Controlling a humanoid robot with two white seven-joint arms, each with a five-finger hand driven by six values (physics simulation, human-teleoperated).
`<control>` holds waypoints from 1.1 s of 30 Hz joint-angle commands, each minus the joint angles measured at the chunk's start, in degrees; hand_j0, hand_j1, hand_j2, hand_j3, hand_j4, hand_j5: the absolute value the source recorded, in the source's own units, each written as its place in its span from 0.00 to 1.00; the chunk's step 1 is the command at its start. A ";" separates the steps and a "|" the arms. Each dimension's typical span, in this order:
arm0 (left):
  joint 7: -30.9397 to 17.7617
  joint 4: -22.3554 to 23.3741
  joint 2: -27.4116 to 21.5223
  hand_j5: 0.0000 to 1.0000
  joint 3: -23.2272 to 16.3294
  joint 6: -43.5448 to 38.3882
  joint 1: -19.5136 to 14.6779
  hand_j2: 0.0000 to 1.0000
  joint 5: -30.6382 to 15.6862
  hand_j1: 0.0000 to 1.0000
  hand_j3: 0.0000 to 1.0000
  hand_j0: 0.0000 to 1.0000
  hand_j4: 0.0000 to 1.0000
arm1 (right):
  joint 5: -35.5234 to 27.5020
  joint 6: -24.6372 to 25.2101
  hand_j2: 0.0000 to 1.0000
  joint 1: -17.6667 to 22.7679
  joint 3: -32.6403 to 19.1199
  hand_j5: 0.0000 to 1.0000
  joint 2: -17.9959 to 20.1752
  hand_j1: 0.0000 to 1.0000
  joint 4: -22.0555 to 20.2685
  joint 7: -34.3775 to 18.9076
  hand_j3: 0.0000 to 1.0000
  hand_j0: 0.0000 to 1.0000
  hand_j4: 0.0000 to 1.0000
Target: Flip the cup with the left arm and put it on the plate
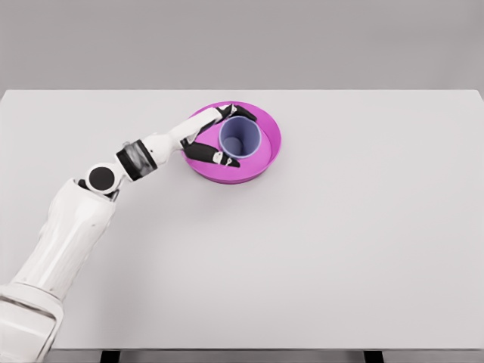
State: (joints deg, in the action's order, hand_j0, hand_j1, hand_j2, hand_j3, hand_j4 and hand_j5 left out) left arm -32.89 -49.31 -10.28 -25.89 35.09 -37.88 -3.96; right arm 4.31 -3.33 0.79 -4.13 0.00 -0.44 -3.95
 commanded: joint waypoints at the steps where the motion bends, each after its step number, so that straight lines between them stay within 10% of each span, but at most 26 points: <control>1: 0.02 2.28 0.53 0.59 0.75 -0.09 0.00 0.59 -0.35 0.59 0.59 0.59 0.59 | 0.00 -0.01 1.00 0.00 0.00 1.00 0.00 1.00 0.00 -0.01 1.00 1.00 1.00; 14: 0.20 6.07 2.20 0.64 1.63 -0.09 -0.53 0.64 -0.35 0.64 0.64 0.64 0.64 | 0.00 -0.01 1.00 0.00 0.00 1.00 0.00 1.00 0.00 -0.01 1.00 1.00 1.00; 19: 0.55 5.98 2.37 0.99 1.63 -0.09 -0.53 0.99 -0.44 0.99 0.99 0.99 0.99 | 0.00 0.08 1.00 0.00 0.00 1.00 0.00 1.00 0.00 -0.01 1.00 1.00 1.00; 33: 0.55 5.80 1.23 1.00 1.81 -0.09 -1.23 1.00 -0.44 1.00 1.00 1.00 1.00 | 0.00 -0.01 1.00 0.00 0.00 1.00 0.00 1.00 0.00 -0.01 1.00 1.00 1.00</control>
State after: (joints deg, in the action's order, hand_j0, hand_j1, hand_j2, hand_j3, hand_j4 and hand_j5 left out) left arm -32.36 -43.41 -8.74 -24.20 35.09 -39.20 -3.94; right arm 4.31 -3.34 0.79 -4.13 0.00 -0.44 -3.95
